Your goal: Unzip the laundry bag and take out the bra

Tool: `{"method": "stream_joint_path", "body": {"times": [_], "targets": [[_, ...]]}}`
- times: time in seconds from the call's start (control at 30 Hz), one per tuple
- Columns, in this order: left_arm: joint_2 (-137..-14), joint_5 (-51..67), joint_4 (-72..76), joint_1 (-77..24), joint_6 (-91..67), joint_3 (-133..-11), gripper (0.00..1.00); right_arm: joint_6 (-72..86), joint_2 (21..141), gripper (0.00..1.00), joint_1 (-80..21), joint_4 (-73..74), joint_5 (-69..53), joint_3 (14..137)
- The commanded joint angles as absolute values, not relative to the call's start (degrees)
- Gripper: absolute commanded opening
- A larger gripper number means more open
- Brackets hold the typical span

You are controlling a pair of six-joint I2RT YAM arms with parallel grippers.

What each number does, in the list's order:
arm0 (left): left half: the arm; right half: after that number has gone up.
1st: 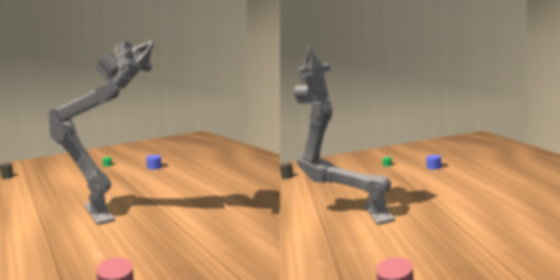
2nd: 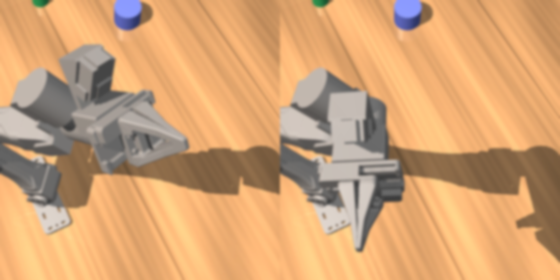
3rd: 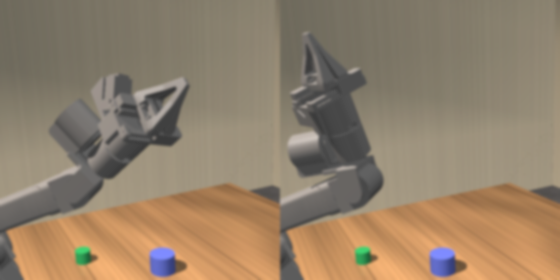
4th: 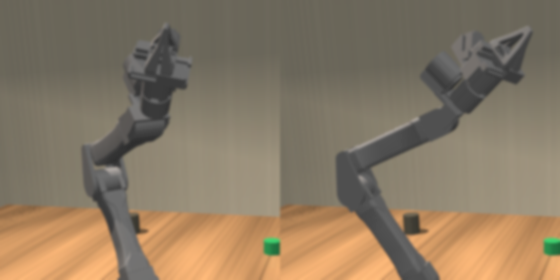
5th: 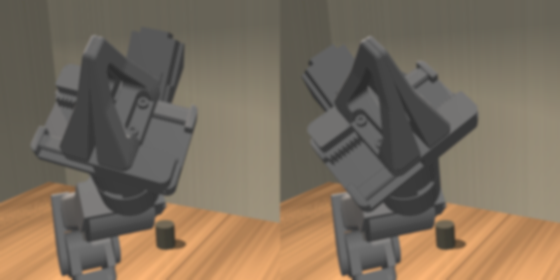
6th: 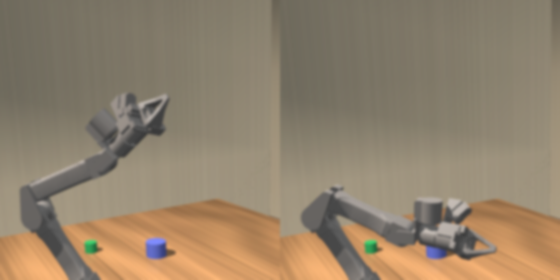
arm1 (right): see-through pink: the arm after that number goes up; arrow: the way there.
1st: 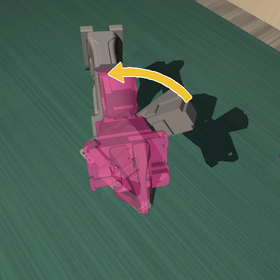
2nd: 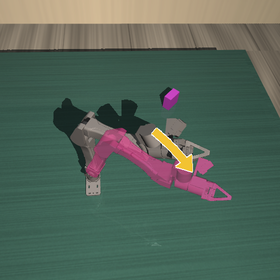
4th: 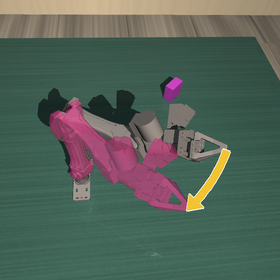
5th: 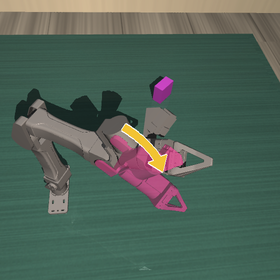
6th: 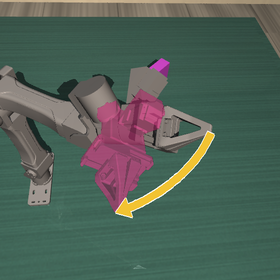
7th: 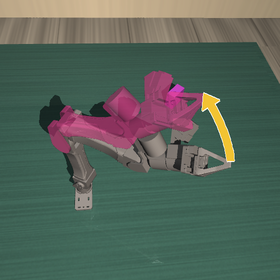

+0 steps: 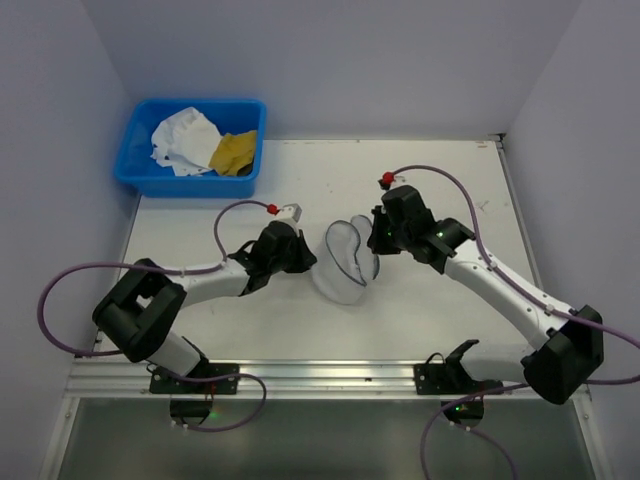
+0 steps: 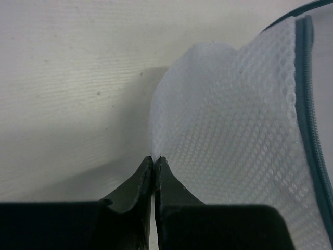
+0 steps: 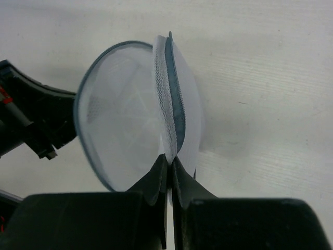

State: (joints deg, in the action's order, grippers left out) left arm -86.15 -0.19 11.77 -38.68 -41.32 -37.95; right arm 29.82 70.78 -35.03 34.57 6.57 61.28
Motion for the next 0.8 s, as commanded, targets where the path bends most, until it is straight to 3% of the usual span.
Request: {"method": "stream_joint_path", "body": {"times": [0.0,0.4,0.77], "targets": [[-89.3,-2.7,16.3,-41.5,-44.9,-41.8,0.0,27.6,75.0,0.0,-37.9,35.6,5.7,65.2],[-94.0,-4.9,20.0,-41.8,-48.8,-36.8,0.0,25.5,93.3,0.0,-49.5,31.4,0.4,71.6],[-91.8,-2.6,26.1,-35.2,-52.7,-26.5,0.0,25.2,104.7,0.0,-50.3,25.1,-10.7,68.6]]}}
